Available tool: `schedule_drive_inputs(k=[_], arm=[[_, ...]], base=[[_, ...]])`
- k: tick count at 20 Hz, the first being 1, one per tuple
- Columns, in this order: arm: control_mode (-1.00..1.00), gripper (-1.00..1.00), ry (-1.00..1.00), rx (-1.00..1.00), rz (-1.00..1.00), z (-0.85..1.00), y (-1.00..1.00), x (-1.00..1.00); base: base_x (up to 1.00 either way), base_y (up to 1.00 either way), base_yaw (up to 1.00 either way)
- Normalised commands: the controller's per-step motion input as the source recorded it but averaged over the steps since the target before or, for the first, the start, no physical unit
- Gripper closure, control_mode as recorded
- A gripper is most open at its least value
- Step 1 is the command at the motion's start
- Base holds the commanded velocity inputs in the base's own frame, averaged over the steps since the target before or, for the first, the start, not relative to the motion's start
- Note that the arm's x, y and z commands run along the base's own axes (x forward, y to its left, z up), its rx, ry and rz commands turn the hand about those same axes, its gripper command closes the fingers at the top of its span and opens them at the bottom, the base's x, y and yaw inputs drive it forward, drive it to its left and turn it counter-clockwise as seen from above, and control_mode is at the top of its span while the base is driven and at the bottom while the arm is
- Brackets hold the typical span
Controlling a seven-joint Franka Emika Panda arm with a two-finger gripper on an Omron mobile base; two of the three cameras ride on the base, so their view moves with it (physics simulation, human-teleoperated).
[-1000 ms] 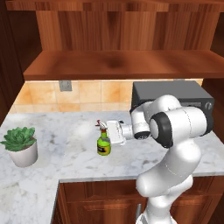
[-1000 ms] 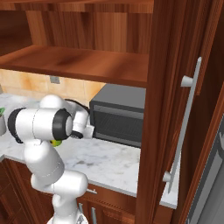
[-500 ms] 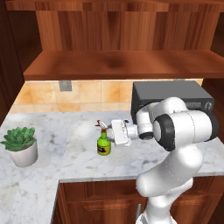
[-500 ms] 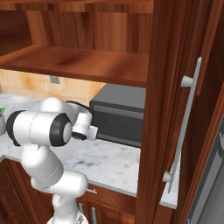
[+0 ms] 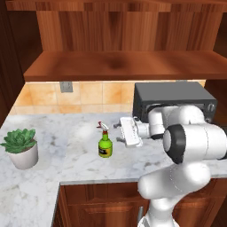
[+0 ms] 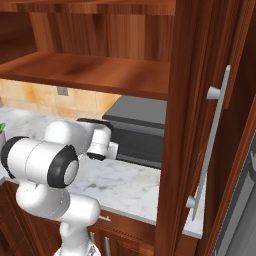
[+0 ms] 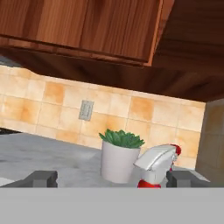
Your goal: Move the cutting board and knife to the sink. Then move spray from the cabinet to the counter.
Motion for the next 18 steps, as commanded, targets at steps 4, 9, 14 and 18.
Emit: schedule_drive_inputs(k=[4, 9, 14, 18], arm=[[-1.0, -1.0, -0.25, -0.1, 0.0, 0.9, -0.03, -0.6], [-1.0, -1.0, -0.32, -0.21, 0.0, 0.65, 0.0, -0.72], [-1.0, -1.0, -0.34, -0.29, -0.01, 0.33, 0.01, -0.71], [-1.0, -1.0, -0.34, -0.33, 0.0, 0.23, 0.05, -0.52]], base=[[0.0, 0.0, 0.0], [0.0, 0.0, 0.0], [0.0, 0.0, 0.0], [0.0, 0.0, 0.0]])
